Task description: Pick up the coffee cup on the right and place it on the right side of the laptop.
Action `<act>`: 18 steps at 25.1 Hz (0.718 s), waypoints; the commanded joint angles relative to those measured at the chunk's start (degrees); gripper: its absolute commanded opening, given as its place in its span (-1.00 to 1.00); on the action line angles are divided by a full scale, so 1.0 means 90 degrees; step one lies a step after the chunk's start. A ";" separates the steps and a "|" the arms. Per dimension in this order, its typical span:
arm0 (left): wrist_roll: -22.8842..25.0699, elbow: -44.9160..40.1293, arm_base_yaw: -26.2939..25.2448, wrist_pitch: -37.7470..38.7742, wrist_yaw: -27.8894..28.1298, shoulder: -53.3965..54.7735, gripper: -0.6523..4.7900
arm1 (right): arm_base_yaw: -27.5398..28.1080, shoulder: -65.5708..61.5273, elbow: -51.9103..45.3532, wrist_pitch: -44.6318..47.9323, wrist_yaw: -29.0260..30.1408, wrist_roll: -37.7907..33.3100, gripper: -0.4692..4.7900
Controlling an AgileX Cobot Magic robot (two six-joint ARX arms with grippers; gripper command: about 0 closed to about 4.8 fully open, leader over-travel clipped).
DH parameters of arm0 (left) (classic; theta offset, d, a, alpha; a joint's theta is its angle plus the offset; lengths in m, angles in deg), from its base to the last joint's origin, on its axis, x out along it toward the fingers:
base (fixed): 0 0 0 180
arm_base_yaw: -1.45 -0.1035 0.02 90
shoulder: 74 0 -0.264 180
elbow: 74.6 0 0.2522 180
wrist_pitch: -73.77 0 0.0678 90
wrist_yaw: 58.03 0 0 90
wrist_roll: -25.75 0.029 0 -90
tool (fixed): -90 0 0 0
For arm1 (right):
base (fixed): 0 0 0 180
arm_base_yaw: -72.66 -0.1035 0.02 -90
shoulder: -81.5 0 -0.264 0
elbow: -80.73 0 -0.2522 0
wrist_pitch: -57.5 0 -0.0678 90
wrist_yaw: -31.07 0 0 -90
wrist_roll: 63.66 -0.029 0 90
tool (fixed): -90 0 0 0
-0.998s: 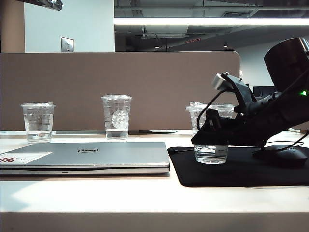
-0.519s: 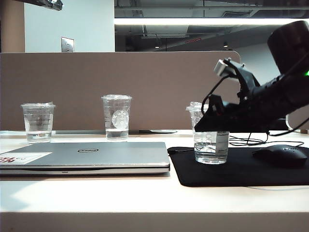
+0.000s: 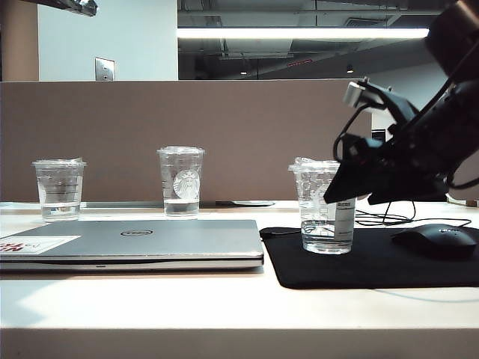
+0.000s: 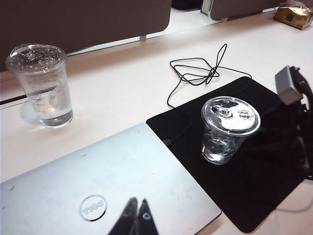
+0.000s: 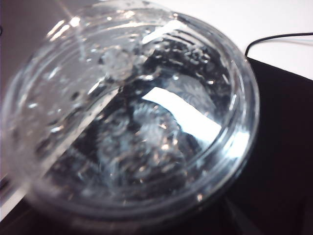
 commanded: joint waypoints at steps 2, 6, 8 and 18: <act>-0.0019 0.0046 0.0000 -0.0070 -0.0015 -0.0007 -0.78 | 0.0000 0.0491 0.0017 -0.0517 -0.0228 0.0182 1.00; -0.0019 0.0046 0.0000 -0.0070 -0.0015 -0.0007 -0.78 | 0.0000 0.1044 0.0017 -0.1078 -0.0316 0.0180 1.00; -0.0019 0.0046 0.0000 -0.0073 -0.0017 -0.0007 -0.78 | 0.0000 0.1358 0.0017 -0.1370 -0.0316 0.0180 0.73; -0.0019 0.0046 0.0000 -0.0073 -0.0015 -0.0010 -0.78 | 0.0000 0.3130 0.0017 -0.2781 -0.0556 0.0175 -0.83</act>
